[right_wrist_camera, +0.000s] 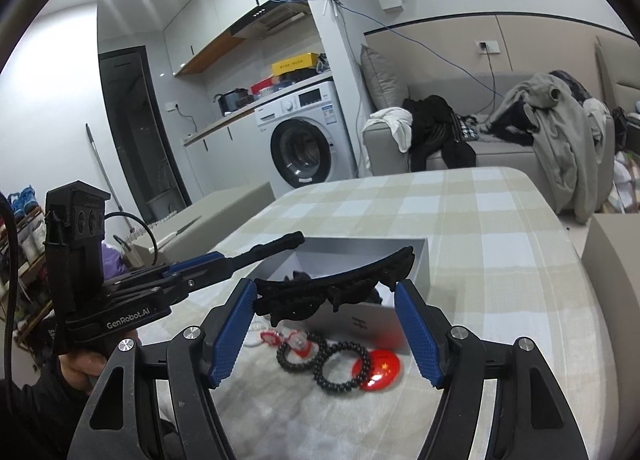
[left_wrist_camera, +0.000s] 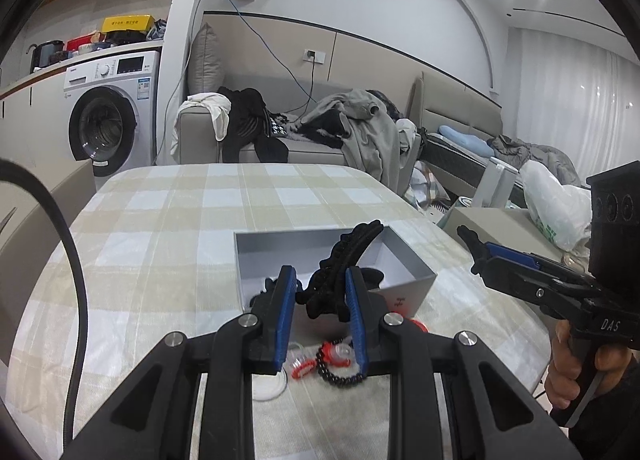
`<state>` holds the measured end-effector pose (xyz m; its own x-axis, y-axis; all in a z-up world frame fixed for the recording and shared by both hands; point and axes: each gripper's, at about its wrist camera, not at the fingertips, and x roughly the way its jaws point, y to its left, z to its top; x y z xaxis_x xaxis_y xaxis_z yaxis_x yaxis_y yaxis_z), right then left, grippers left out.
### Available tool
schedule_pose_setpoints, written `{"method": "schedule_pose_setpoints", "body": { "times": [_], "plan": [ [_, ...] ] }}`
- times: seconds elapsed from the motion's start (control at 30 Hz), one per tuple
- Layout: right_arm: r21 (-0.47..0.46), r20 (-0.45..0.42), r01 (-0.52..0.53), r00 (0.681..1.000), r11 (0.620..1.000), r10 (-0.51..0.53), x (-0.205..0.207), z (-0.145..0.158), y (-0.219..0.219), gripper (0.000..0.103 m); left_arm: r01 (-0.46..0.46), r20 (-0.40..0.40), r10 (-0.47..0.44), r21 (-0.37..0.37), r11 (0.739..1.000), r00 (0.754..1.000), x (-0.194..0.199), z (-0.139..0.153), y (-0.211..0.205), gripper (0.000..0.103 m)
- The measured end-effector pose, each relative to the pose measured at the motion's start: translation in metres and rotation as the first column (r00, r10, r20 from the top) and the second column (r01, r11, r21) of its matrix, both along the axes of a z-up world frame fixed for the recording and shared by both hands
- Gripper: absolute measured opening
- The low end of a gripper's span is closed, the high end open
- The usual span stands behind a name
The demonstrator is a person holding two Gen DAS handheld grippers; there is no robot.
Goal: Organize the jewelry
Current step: 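Lift both held black clips and carry them over the gray box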
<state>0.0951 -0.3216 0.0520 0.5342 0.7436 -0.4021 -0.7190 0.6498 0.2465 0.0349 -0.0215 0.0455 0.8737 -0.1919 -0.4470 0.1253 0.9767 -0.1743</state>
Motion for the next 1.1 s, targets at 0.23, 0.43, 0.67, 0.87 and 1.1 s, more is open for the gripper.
{"method": "schedule_pose_setpoints", "body": {
  "times": [0.23, 0.43, 0.67, 0.87, 1.1],
  "plan": [
    [0.028, -0.016, 0.016, 1.0, 0.999, -0.016, 0.018, 0.005, 0.004, 0.068, -0.037, 0.002, 0.037, -0.013, 0.999, 0.999, 0.012, 0.001, 0.005, 0.019],
    [-0.061, -0.052, 0.045, 0.997, 0.997, -0.048, 0.022, -0.011, 0.001, 0.067, -0.05, -0.016, 0.05, -0.02, 0.999, 0.999, 0.013, -0.007, 0.008, 0.019],
    [-0.088, -0.228, -0.041, 0.974, 0.995, 0.02, 0.033, -0.045, 0.01, 0.057, -0.043, -0.031, 0.043, -0.009, 0.999, 0.999, 0.013, -0.009, 0.007, 0.019],
    [-0.055, -0.231, -0.06, 0.972, 0.997, 0.045, 0.029, -0.047, 0.015, 0.014, -0.05, -0.03, 0.049, -0.016, 0.999, 0.998, 0.013, -0.008, 0.01, 0.019],
    [0.064, -0.174, -0.037, 0.984, 0.997, 0.048, 0.026, -0.021, 0.008, 0.014, -0.057, -0.029, 0.057, -0.023, 0.998, 0.998, 0.017, -0.009, 0.013, 0.019]
  ]
}}
